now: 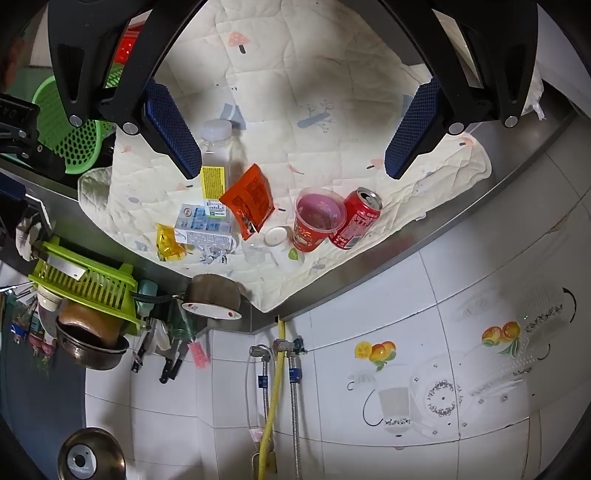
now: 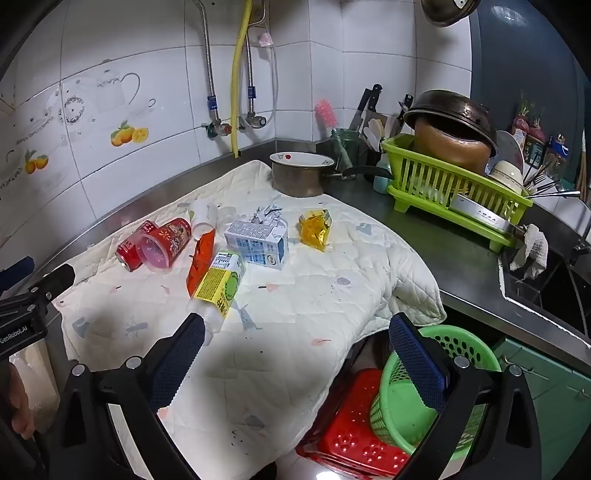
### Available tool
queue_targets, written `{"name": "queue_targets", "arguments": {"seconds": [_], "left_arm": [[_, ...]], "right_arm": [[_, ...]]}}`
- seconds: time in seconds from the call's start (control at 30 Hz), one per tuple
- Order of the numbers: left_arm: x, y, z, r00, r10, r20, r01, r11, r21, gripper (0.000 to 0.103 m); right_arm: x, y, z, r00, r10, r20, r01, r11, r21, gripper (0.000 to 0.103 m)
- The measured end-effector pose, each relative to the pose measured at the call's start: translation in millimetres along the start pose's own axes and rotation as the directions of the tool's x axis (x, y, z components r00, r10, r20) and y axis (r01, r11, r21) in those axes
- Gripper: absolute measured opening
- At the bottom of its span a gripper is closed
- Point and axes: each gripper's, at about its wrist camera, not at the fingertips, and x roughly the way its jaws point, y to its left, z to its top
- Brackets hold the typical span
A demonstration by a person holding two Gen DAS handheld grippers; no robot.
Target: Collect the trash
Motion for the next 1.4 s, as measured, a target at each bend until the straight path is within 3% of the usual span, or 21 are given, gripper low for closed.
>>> {"name": "queue_targets", "arguments": {"seconds": [1.4], "left_arm": [[-5, -3, 5, 1.000, -0.018, 0.006, 0.018, 1.000, 0.004, 0.098]], "right_arm": [[-9, -5, 7, 1.000, -0.010, 0.004, 0.010, 1.000, 0.000, 0.097]]}}
